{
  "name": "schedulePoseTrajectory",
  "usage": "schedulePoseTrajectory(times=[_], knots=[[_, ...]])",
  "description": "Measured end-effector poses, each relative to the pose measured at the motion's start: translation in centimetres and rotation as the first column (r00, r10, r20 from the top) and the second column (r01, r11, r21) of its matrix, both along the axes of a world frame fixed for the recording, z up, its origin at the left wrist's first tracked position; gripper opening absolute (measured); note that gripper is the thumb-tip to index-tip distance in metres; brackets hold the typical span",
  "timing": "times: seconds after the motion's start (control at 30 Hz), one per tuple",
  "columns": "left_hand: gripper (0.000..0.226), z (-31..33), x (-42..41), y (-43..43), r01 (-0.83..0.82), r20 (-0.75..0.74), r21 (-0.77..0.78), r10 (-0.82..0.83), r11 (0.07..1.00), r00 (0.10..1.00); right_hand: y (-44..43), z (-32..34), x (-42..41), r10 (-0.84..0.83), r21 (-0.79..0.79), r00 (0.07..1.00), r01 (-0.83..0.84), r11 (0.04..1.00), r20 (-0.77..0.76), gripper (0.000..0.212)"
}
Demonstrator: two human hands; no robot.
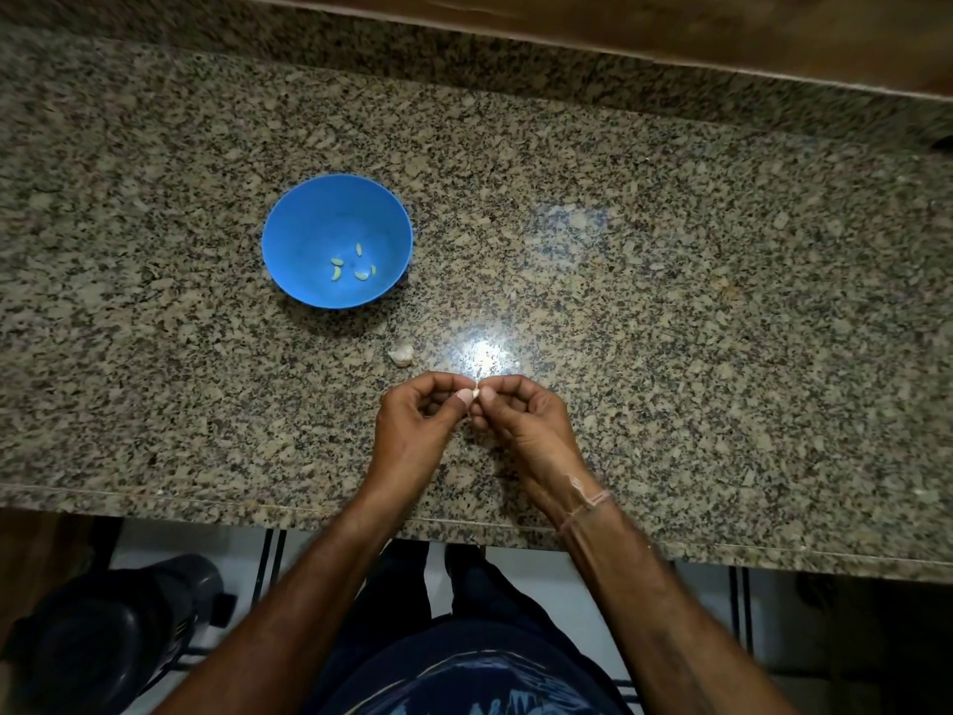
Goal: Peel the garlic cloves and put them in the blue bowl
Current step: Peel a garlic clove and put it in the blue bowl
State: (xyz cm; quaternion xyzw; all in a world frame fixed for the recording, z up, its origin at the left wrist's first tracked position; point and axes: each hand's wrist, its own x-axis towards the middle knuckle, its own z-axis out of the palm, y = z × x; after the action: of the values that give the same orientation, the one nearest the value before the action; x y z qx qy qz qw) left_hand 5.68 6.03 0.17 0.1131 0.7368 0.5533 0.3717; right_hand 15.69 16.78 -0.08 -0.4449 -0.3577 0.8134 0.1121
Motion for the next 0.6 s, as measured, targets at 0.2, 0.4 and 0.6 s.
schedulePoseTrajectory(times=[0.2, 0.4, 0.6], knots=[[0.013, 0.1, 0.2, 0.1, -0.022, 0.077, 0.033, 0.019, 0.999, 0.997, -0.1, 0.0, -0.2, 0.06, 0.208, 0.993, -0.081, 0.975, 0.106, 0.011], [0.01, -0.2, 0.5, -0.2, 0.026, -0.257, -0.144, -0.062, 0.989, 0.965, -0.6, -0.7, 0.0, 0.102, 0.579, 0.972, -0.209, 0.788, 0.213, 0.011], [0.017, -0.1, 0.6, 0.1, 0.074, -0.35, -0.184, -0.136, 0.98, 0.927, -0.4, -1.0, 0.0, 0.244, 0.636, 0.903, -0.423, 0.646, 0.353, 0.033]])
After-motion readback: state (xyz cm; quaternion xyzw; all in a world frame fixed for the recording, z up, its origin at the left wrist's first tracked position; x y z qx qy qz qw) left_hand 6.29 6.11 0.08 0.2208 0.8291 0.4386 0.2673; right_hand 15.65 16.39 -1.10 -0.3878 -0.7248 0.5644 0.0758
